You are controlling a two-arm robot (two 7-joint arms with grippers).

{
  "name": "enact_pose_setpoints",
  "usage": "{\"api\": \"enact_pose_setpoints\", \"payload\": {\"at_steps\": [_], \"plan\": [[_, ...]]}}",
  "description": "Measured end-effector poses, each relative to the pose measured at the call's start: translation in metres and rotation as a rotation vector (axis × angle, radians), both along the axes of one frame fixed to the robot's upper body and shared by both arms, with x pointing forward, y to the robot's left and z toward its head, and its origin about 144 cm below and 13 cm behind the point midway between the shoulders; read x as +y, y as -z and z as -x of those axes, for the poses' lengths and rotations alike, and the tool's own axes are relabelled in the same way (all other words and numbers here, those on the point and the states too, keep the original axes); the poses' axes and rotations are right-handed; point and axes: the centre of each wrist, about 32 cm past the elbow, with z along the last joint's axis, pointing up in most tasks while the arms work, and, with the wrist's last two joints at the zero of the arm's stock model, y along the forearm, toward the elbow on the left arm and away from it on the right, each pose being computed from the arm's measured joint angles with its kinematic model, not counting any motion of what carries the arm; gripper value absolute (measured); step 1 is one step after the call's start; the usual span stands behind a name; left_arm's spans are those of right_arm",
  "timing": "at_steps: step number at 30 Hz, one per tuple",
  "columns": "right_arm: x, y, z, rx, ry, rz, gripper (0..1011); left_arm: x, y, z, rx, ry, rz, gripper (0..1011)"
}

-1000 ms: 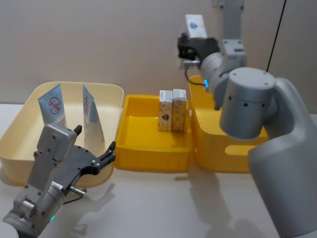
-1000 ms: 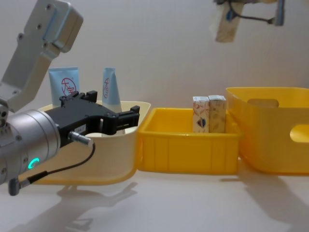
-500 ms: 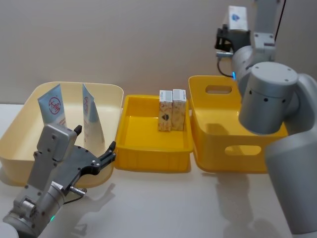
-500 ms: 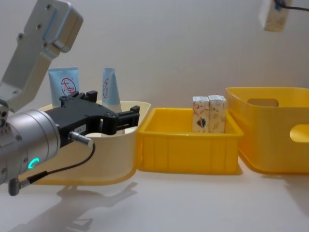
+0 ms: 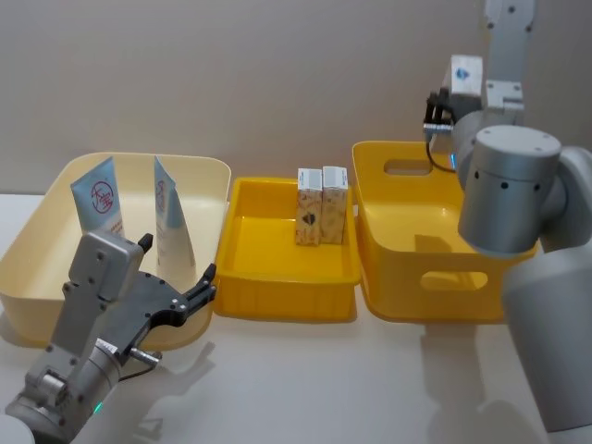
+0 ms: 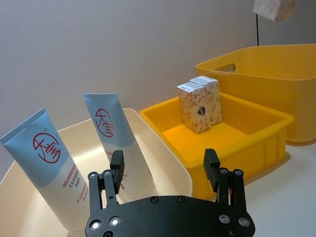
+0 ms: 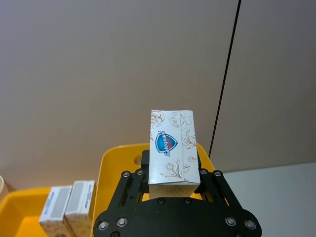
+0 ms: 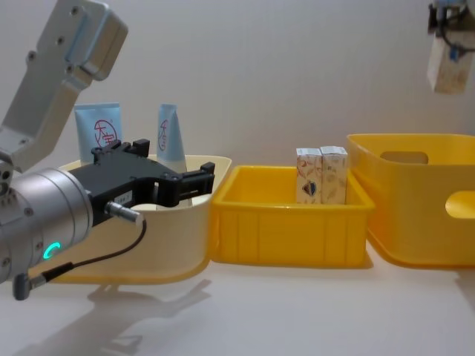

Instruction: Bimanual collaborative sorting of washing and personal care products

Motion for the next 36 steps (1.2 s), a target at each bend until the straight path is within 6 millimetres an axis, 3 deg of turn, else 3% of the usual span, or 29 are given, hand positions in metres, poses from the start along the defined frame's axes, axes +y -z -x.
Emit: {"api": "enact_pose_setpoints", "payload": {"at_steps": [12, 26, 30, 36], "plan": [[0.003, 0.016, -0.014, 0.184, -0.015, 0.002, 465, 0.000, 0.000, 0.000, 0.000, 0.000, 0.000, 1003], [0.011, 0.035, -0.030, 0.361, -0.065, 0.004, 919, 0.000, 0.000, 0.000, 0.000, 0.000, 0.000, 1003], [0.013, 0.038, -0.032, 0.381, -0.071, 0.004, 1001, 0.000, 0.000, 0.000, 0.000, 0.000, 0.000, 1003], [0.014, 0.041, -0.034, 0.403, -0.078, 0.004, 1001, 0.000, 0.000, 0.000, 0.000, 0.000, 0.000, 1003]]}}
